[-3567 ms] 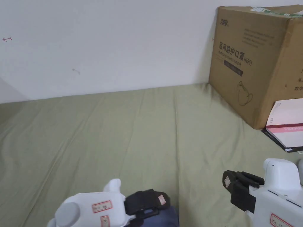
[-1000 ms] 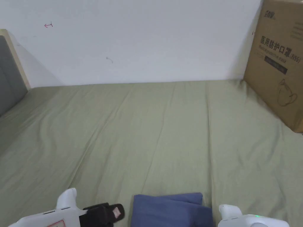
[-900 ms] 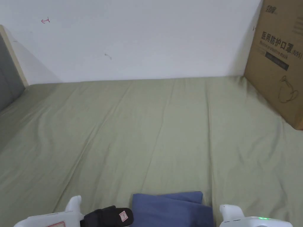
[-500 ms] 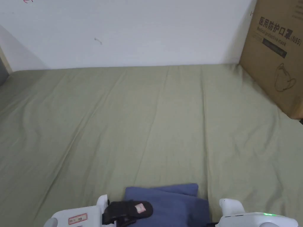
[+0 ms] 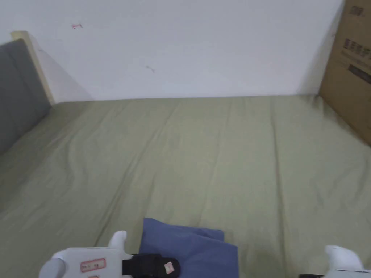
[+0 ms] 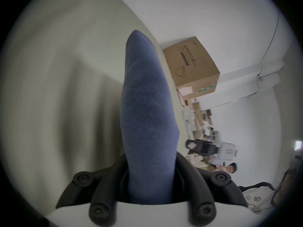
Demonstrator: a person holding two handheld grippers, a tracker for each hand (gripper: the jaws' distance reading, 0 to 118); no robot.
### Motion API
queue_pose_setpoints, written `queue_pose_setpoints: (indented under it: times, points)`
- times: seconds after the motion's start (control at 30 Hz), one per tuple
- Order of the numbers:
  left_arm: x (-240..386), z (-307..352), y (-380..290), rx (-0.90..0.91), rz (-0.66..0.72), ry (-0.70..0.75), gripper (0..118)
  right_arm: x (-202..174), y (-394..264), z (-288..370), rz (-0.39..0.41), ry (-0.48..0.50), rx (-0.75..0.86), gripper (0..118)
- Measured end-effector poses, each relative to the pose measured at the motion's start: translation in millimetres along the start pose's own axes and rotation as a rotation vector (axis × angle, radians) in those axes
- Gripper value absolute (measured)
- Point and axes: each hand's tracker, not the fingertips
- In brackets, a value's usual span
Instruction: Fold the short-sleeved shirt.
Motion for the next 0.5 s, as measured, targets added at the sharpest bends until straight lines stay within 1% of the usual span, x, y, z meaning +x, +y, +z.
queue_pose_setpoints:
  times: [0.03,0.1,0.17,0.27,0.33,0.4,0.43,0.47,0.5]
  points:
    - [-4.4,22.8,7.9,0.008,-0.013,0.044,14,-5.6,-0.1,6.7,0.019,-0.003,0.009,0]
    - [-17.1,79.4,28.9,0.015,-0.068,0.192,14,-18.7,0.8,18.8,0.09,-0.025,0.016,0]
    - [-30.5,125.4,42.4,0.04,-0.046,0.297,14,-27.8,1.7,25.9,0.126,-0.028,0.02,0]
    - [-43.6,176.0,63.0,0.038,-0.071,0.494,15,-41.8,5.1,34.2,0.111,-0.003,0.036,0]
    - [-48.9,196.6,77.9,0.016,-0.149,0.667,15,-47.2,8.8,32.6,0.108,0.0,0.041,0]
    - [-56.0,211.5,91.9,-0.02,-0.221,0.887,15,-58.4,12.0,29.1,0.124,-0.031,0.036,0]
    - [-60.0,215.8,97.1,-0.034,-0.233,0.96,16,-61.9,12.3,27.0,0.135,-0.048,0.033,0]
    - [-65.6,219.1,101.4,-0.047,-0.238,1.047,22,-66.2,11.8,24.7,0.146,-0.06,0.031,0]
    - [-70.4,223.2,105.8,-0.062,-0.249,1.131,38,-71.4,12.1,22.8,0.154,-0.064,0.027,0]
